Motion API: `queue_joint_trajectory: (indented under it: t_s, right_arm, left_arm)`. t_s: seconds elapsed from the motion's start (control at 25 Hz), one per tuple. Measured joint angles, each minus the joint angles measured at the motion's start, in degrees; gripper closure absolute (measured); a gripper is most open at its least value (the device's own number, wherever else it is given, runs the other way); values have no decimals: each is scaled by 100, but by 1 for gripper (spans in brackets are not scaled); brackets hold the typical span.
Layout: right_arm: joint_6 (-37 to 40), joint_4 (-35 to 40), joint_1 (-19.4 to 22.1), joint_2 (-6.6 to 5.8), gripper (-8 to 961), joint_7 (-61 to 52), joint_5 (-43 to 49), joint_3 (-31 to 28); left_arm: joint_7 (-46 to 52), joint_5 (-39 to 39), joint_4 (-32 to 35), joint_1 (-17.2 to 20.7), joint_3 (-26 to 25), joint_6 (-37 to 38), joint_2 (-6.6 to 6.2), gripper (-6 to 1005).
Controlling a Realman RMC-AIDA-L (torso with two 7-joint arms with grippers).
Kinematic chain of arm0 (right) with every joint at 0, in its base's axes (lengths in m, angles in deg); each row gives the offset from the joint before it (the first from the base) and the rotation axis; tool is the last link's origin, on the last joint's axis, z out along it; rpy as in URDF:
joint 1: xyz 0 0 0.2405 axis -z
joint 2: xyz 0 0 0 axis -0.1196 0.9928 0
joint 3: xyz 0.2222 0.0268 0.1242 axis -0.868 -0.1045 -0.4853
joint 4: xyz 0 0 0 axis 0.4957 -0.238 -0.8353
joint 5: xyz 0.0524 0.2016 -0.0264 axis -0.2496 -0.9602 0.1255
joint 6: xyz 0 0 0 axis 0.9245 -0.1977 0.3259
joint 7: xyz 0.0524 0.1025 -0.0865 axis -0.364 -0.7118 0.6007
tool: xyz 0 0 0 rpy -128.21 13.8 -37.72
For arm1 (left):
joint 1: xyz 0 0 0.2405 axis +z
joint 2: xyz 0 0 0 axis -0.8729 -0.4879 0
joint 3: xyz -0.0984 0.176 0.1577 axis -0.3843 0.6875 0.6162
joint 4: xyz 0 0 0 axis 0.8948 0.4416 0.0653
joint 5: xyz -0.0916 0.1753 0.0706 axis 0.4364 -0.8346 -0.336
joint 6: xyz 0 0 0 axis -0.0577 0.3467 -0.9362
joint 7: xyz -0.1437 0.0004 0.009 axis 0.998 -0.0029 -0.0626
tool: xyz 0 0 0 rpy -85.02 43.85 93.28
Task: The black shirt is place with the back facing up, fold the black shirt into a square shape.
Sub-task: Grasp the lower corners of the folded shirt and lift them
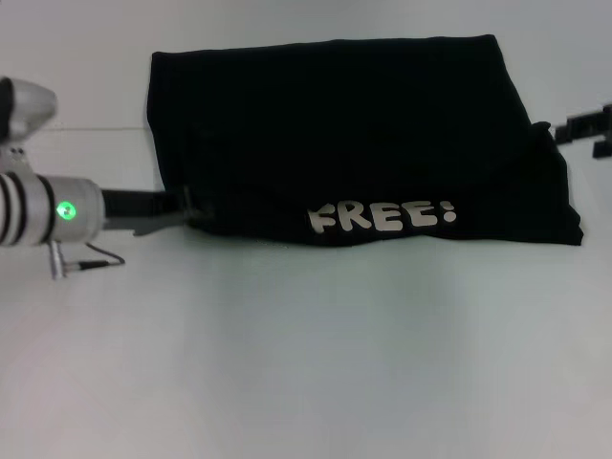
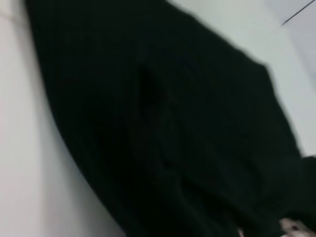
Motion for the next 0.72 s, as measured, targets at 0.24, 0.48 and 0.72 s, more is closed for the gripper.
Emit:
queue_joint_trajectory:
  t_s: [0.24,0.48,0.72]
  right_arm:
    - [267,-43,341,-63,234,170,259,-16]
    - [174,-74,678,52,233,621,87,-209]
    - [-327,-281,712,238,233,890,28,-351]
  left_arm:
    - [14,-47,278,55,-360,409,-142,997]
    - [-17,-52,233,49,-346,234,-143,996]
    - [-17,-48,225,26,-327,183,-133,997]
